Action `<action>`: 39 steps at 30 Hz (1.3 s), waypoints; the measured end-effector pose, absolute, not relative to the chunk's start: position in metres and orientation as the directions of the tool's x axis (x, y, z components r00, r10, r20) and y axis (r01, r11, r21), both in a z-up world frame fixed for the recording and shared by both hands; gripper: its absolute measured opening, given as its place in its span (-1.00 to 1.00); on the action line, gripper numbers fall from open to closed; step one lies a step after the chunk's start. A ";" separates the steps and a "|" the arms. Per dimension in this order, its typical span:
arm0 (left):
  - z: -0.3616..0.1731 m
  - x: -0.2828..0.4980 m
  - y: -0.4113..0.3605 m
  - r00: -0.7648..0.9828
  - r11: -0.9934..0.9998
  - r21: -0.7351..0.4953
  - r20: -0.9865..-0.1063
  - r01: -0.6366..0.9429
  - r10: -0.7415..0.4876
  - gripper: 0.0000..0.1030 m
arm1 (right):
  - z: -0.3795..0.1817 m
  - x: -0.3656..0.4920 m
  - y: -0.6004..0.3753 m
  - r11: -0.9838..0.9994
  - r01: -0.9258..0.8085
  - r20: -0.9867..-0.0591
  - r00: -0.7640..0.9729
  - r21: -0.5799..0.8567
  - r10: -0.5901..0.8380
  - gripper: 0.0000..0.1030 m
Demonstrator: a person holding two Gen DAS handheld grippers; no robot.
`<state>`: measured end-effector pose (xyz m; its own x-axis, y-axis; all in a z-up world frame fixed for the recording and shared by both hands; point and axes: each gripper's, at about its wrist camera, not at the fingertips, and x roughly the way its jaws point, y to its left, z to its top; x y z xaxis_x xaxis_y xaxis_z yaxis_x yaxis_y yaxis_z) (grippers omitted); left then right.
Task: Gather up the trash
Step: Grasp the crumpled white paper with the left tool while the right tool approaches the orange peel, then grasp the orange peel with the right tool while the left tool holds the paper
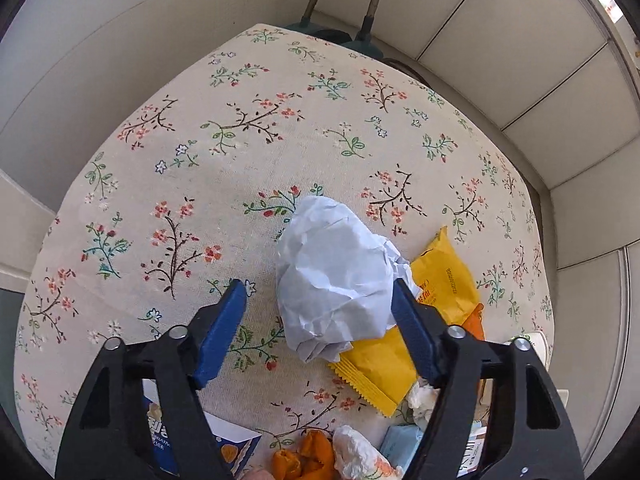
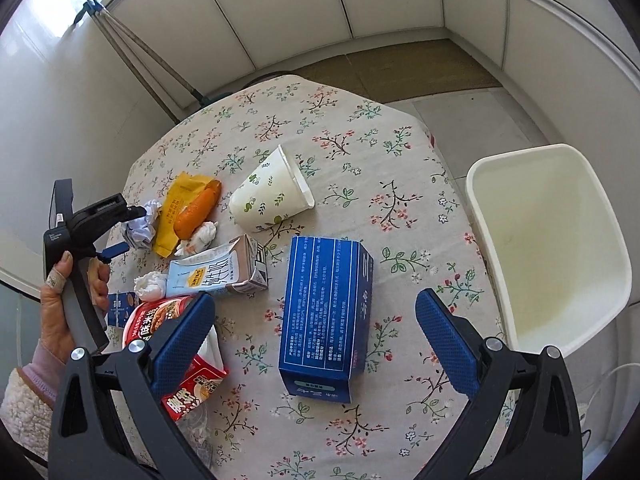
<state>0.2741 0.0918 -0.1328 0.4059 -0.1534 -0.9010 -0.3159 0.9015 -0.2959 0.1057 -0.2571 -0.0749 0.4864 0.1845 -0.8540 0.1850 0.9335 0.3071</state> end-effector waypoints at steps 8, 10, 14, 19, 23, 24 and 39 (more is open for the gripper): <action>-0.120 0.265 0.090 0.441 0.925 -0.272 -0.887 -0.265 -0.135 -0.38 | -0.073 0.109 -0.246 0.945 0.149 -0.848 0.497 0.292 0.183 0.89; -0.112 0.257 0.093 0.449 0.917 -0.292 -0.881 -0.272 -0.147 -0.38 | -0.073 0.112 -0.242 0.945 0.127 -0.844 0.497 0.301 0.202 0.89; -0.085 0.235 0.093 0.486 0.912 -0.330 -0.856 -0.245 -0.179 -0.38 | -0.066 0.122 -0.226 0.956 0.061 -0.838 0.500 0.287 0.220 0.89; -0.041 0.193 0.087 0.568 0.929 -0.321 -0.806 -0.182 -0.168 -0.39 | -0.044 0.159 -0.194 0.963 -0.021 -0.834 0.496 0.268 0.242 0.87; -0.013 0.153 0.082 0.617 0.932 -0.343 -0.761 -0.120 -0.201 -0.38 | -0.042 0.200 -0.178 0.931 -0.017 -0.847 0.409 0.365 0.339 0.84; -0.008 0.147 0.081 0.629 0.935 -0.338 -0.751 -0.108 -0.199 -0.38 | -0.043 0.208 -0.173 0.929 -0.017 -0.853 0.392 0.369 0.346 0.82; 0.006 0.145 0.109 0.639 0.898 -0.426 -0.723 -0.113 -0.263 -0.38 | -0.124 0.285 -0.097 0.963 0.010 -0.946 0.188 0.270 0.264 0.01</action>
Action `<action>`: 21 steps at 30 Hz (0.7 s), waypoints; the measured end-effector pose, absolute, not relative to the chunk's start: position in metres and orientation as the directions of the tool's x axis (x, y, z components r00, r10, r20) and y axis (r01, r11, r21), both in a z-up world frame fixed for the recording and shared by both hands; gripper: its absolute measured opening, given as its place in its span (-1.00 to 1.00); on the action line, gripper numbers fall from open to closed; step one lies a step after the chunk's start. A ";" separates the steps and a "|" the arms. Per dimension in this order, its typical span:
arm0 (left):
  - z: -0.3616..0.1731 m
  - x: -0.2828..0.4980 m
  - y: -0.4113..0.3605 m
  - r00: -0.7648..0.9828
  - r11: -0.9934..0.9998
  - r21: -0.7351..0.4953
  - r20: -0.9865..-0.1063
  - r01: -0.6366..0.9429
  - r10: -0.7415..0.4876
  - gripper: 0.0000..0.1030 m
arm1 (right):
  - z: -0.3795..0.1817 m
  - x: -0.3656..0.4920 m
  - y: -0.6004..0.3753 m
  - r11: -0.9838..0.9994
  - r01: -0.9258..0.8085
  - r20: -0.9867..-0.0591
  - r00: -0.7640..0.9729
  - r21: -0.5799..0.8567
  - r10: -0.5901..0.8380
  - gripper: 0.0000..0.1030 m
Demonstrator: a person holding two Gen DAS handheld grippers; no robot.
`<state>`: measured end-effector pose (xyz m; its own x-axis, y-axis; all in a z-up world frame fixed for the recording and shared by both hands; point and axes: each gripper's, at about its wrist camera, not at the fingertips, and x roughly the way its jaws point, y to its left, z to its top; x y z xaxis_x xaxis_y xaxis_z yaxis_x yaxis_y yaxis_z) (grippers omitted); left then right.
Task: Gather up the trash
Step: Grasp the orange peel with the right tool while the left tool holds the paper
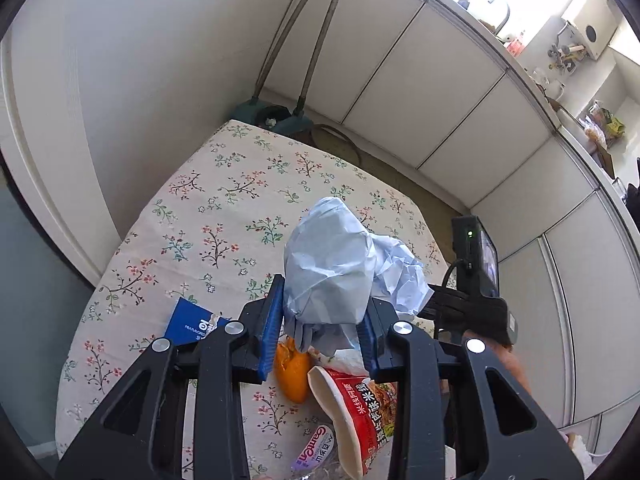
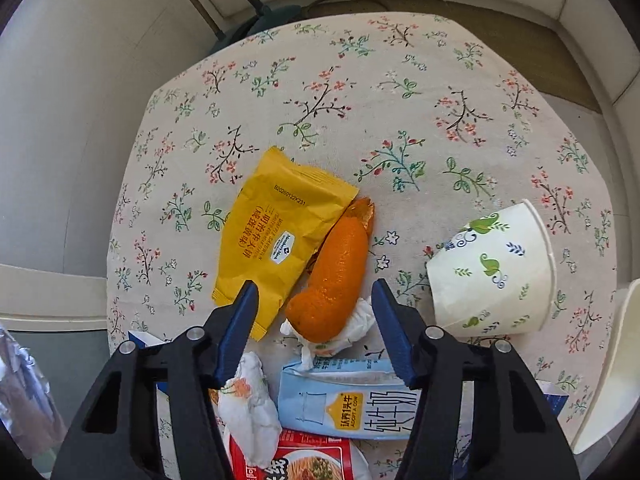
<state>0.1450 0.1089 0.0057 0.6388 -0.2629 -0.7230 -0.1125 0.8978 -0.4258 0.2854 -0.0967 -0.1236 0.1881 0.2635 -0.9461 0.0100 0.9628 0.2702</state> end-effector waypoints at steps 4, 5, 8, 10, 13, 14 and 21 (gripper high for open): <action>0.006 0.144 0.114 0.634 0.893 -0.435 -0.724 -0.115 -0.271 -0.38 | -0.137 0.290 -0.096 0.966 0.033 -0.952 0.182 0.258 0.248 -0.29; 0.007 0.143 0.113 0.634 0.895 -0.431 -0.725 -0.113 -0.269 -0.38 | -0.138 0.290 -0.097 0.966 0.038 -0.952 0.187 0.256 0.244 -0.32; 0.006 0.144 0.113 0.629 0.902 -0.415 -0.734 -0.115 -0.257 -0.38 | -0.138 0.288 -0.101 0.965 0.047 -0.949 0.204 0.256 0.242 -0.45; 0.003 0.144 0.114 0.621 0.900 -0.419 -0.740 -0.124 -0.259 -0.38 | -0.136 0.287 -0.103 0.967 0.046 -0.947 0.220 0.250 0.234 -0.50; 0.000 0.145 0.117 0.610 0.890 -0.435 -0.745 -0.135 -0.271 -0.38 | -0.131 0.282 -0.105 0.970 0.042 -0.943 0.250 0.238 0.220 -0.56; -0.001 0.145 0.119 0.608 0.888 -0.438 -0.745 -0.136 -0.275 -0.38 | -0.129 0.279 -0.106 0.971 0.038 -0.940 0.263 0.236 0.218 -0.57; 0.001 0.143 0.114 0.613 0.888 -0.443 -0.737 -0.120 -0.285 -0.38 | -0.090 0.250 -0.123 0.963 0.022 -0.891 0.387 0.268 0.239 -0.58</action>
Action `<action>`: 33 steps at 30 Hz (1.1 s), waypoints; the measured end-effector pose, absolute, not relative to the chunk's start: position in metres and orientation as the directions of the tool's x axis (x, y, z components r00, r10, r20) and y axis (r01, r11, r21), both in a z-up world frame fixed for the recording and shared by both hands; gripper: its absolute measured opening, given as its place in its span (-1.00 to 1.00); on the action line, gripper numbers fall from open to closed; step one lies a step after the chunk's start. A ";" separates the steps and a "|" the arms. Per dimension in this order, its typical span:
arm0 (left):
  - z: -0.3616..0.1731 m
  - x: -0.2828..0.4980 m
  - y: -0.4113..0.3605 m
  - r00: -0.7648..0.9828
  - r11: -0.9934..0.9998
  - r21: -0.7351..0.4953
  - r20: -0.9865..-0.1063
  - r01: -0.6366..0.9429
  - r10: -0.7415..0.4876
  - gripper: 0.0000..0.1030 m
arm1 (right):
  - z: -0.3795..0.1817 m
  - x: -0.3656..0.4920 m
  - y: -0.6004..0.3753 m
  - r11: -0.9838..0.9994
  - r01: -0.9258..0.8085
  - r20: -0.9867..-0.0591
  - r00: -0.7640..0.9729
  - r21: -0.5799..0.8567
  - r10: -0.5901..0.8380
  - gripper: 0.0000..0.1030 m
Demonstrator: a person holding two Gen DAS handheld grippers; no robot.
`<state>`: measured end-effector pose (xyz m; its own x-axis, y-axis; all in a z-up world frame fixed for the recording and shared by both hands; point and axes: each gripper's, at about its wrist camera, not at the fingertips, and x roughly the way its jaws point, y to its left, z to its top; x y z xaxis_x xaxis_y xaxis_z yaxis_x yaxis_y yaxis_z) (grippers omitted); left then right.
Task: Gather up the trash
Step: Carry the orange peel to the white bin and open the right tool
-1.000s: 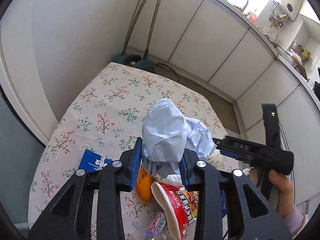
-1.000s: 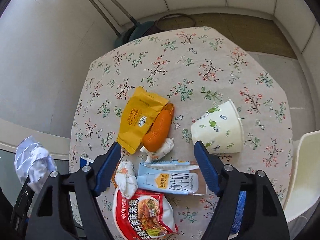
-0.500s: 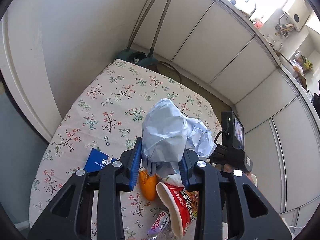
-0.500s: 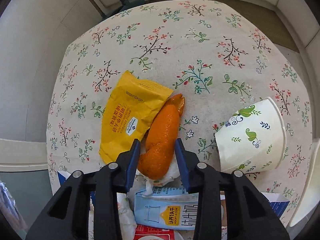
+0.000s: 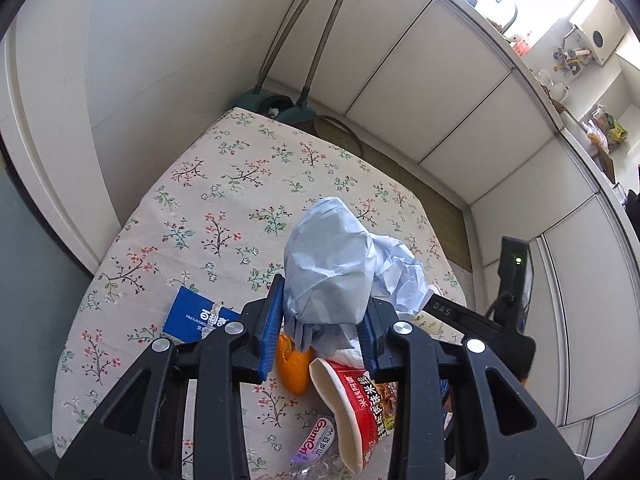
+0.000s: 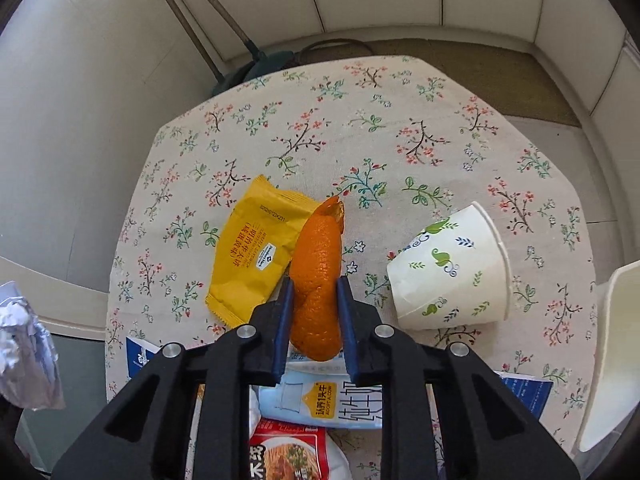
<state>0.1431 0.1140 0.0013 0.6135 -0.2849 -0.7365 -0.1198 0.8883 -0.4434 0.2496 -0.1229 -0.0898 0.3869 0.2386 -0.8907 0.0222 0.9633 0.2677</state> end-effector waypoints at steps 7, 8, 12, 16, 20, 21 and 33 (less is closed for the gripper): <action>0.000 0.140 0.093 0.621 0.885 -0.458 -0.718 -0.083 -0.313 -0.38 | -0.037 0.199 -0.152 0.960 0.005 -0.815 0.530 0.281 0.235 -0.57; 0.000 0.139 0.088 0.626 0.888 -0.455 -0.713 -0.072 -0.315 -0.38 | -0.029 0.188 -0.158 0.959 0.003 -0.801 0.551 0.285 0.236 -0.57; 0.004 0.135 0.069 0.636 0.889 -0.457 -0.694 -0.029 -0.337 -0.38 | -0.004 0.151 -0.187 0.964 0.021 -0.757 0.624 0.266 0.195 -0.57; 0.008 0.130 0.045 0.643 0.895 -0.446 -0.678 0.025 -0.356 -0.38 | 0.010 0.116 -0.228 0.963 0.089 -0.722 0.680 0.255 0.128 -0.57; 0.008 0.126 0.016 0.640 0.900 -0.428 -0.670 0.082 -0.377 -0.38 | 0.015 0.081 -0.281 0.956 0.196 -0.691 0.723 0.219 0.011 -0.58; 0.008 0.125 0.009 0.638 0.900 -0.424 -0.668 0.097 -0.384 -0.38 | 0.015 0.074 -0.295 0.951 0.230 -0.684 0.729 0.206 -0.028 -0.58; -0.007 0.098 -0.094 0.609 0.913 -0.284 -0.681 0.292 -0.407 -0.38 | -0.024 0.043 -0.439 0.796 0.522 -0.711 0.681 0.307 -0.173 -0.52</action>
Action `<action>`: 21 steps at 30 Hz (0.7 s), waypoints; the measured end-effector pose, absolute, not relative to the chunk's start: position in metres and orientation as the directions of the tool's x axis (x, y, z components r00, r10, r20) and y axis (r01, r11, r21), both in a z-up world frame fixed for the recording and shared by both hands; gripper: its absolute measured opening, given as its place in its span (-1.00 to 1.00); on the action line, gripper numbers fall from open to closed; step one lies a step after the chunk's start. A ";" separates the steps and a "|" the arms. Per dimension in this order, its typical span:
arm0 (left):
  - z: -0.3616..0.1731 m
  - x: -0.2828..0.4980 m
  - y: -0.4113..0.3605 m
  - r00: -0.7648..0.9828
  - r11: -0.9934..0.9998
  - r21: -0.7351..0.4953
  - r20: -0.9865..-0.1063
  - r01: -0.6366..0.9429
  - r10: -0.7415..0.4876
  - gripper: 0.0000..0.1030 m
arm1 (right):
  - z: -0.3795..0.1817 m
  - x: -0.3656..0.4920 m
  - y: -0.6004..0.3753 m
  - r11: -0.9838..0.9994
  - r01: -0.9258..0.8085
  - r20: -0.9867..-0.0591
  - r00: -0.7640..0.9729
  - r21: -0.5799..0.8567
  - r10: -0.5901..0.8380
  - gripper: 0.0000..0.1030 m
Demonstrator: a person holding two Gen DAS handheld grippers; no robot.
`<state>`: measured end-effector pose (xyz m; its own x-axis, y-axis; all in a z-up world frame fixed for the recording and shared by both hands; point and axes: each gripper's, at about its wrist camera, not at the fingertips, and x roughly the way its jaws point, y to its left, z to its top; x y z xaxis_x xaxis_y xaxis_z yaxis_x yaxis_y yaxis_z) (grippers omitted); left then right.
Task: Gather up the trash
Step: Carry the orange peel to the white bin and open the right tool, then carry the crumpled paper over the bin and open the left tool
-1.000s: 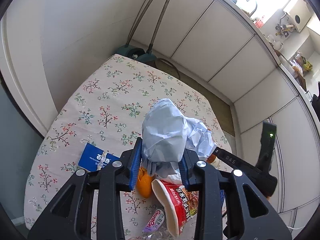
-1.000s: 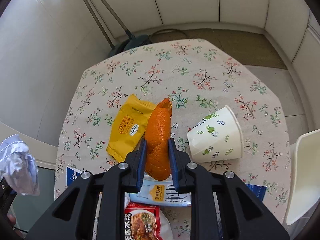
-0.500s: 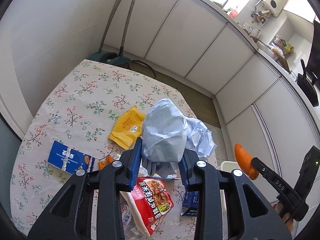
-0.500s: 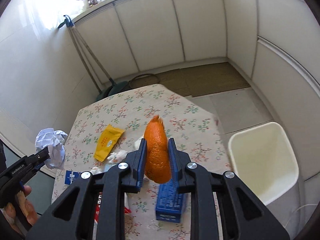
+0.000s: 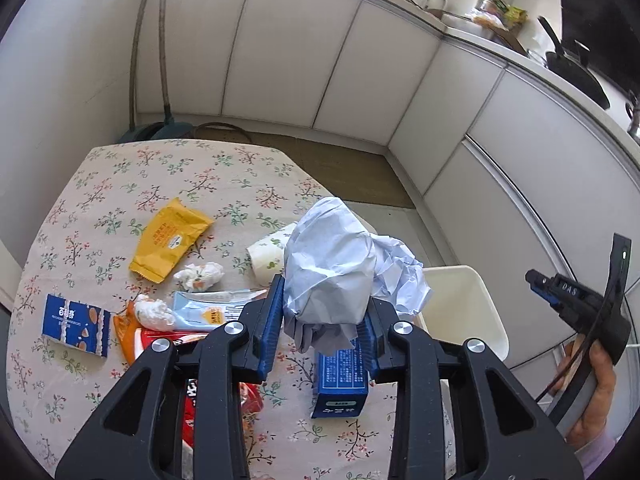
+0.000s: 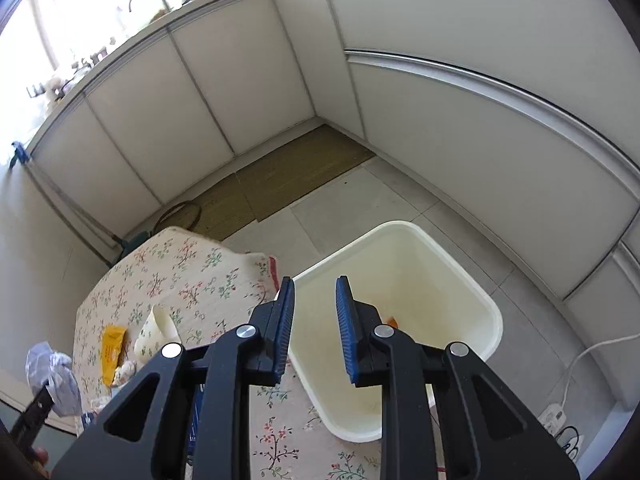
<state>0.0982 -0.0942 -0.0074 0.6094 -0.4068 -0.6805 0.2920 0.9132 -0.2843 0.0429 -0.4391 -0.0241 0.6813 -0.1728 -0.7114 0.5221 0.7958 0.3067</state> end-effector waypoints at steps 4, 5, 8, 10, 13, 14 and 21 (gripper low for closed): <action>-0.013 0.093 -0.133 0.577 0.898 -0.267 -0.694 0.350 -0.431 -0.38 | -0.025 0.029 -0.472 0.715 0.582 -0.712 0.682 0.388 -0.169 -0.05; -0.015 0.094 -0.142 0.564 0.892 -0.275 -0.698 0.359 -0.442 -0.38 | -0.025 0.022 -0.478 0.692 0.598 -0.709 0.683 0.405 -0.175 0.05; -0.018 0.099 -0.176 0.524 0.872 -0.305 -0.706 0.384 -0.477 -0.37 | -0.018 0.007 -0.485 0.678 0.622 -0.693 0.684 0.392 -0.227 0.28; -0.020 0.101 -0.203 0.503 0.857 -0.309 -0.707 0.412 -0.496 -0.37 | -0.013 -0.003 -0.489 0.673 0.644 -0.680 0.678 0.365 -0.280 0.48; -0.022 0.099 -0.242 0.471 0.834 -0.308 -0.712 0.458 -0.521 -0.37 | -0.007 -0.017 -0.501 0.654 0.680 -0.667 0.659 0.331 -0.347 0.64; -0.024 0.100 -0.254 0.455 0.825 -0.316 -0.715 0.468 -0.531 -0.36 | -0.006 -0.022 -0.506 0.642 0.692 -0.663 0.653 0.329 -0.365 0.65; -0.042 0.104 -0.330 0.356 0.788 -0.327 -0.756 0.522 -0.550 -0.33 | -0.016 -0.058 -0.548 0.508 0.770 -0.687 0.607 0.386 -0.399 0.78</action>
<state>0.1037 -0.3300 -0.0418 0.3561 -0.5495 -0.7558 0.5220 0.7878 -0.3269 -0.0582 -0.5482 -0.0161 0.6073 -0.3989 -0.6871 0.7702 0.5079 0.3859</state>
